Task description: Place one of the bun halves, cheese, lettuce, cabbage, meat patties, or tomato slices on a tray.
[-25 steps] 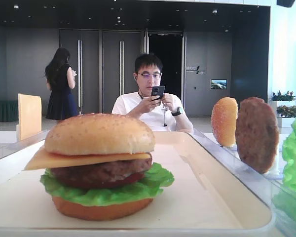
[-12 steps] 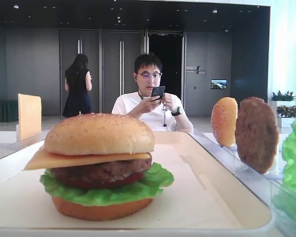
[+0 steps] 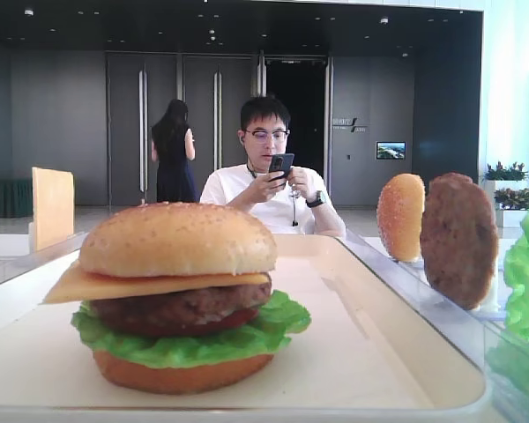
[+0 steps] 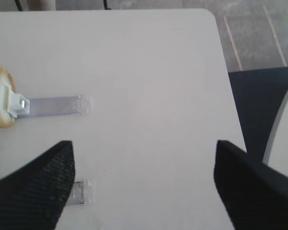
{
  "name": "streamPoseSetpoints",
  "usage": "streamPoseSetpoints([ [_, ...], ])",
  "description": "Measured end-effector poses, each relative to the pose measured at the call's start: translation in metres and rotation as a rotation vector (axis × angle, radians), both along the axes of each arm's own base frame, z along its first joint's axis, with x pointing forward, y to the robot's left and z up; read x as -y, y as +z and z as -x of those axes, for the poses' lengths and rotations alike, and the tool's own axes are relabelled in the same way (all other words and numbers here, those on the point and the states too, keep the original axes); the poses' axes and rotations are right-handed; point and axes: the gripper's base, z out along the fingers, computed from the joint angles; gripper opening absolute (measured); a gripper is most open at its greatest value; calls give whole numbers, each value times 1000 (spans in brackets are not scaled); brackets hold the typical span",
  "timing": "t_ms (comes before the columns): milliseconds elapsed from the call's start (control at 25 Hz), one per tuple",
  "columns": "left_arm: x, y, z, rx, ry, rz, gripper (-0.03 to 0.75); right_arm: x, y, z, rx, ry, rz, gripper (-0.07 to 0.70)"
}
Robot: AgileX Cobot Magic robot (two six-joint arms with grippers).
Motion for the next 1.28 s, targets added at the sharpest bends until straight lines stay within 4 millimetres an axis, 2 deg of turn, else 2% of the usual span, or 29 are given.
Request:
streamPoseSetpoints([
  [200,0,0,0,0,0,0,580,-2,29,43,116,2,8,589],
  [360,0,0,0,0,0,0,580,-4,48,91,229,0,12,589],
  [400,0,0,0,0,0,0,580,-4,52,110,273,0,14,589],
  [480,0,0,0,0,0,0,580,-5,52,134,314,0,16,589],
  [720,0,0,0,0,0,0,580,-8,32,194,414,0,21,589],
  [880,0,0,0,0,0,0,580,-9,17,218,451,3,18,589],
  [1040,0,0,0,0,0,0,580,-12,-2,229,438,14,-5,589],
  [1280,0,0,0,0,0,0,580,-15,-31,234,373,29,-42,589],
])
